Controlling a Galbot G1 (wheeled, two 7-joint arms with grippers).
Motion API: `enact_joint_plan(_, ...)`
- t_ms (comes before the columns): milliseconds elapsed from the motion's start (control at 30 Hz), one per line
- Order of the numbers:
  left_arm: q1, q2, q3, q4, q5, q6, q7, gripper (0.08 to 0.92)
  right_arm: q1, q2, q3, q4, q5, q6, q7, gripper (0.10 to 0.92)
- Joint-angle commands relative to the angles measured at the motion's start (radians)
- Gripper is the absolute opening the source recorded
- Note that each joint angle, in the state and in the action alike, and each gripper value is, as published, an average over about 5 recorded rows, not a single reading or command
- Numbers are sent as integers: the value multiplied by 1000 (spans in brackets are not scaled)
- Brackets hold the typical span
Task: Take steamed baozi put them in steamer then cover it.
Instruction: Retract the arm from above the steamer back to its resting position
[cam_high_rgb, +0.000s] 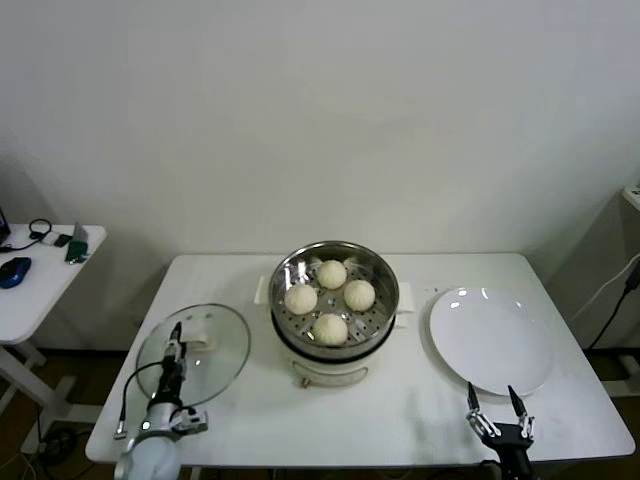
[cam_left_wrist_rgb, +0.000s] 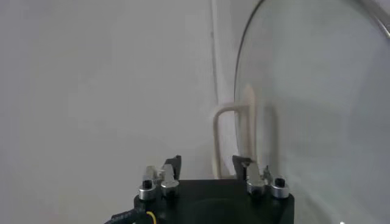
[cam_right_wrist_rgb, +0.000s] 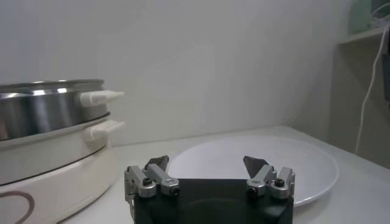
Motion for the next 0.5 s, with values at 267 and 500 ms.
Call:
enact_joint_plan(267,-20,-18,4,25,17,18,-19,325,2,10,3,-2,-9,2,8,823)
enact_joint_plan(500,-14,-14,-3,-58,-38,18,-50,148,5,13,7,0,-17,3,19,823)
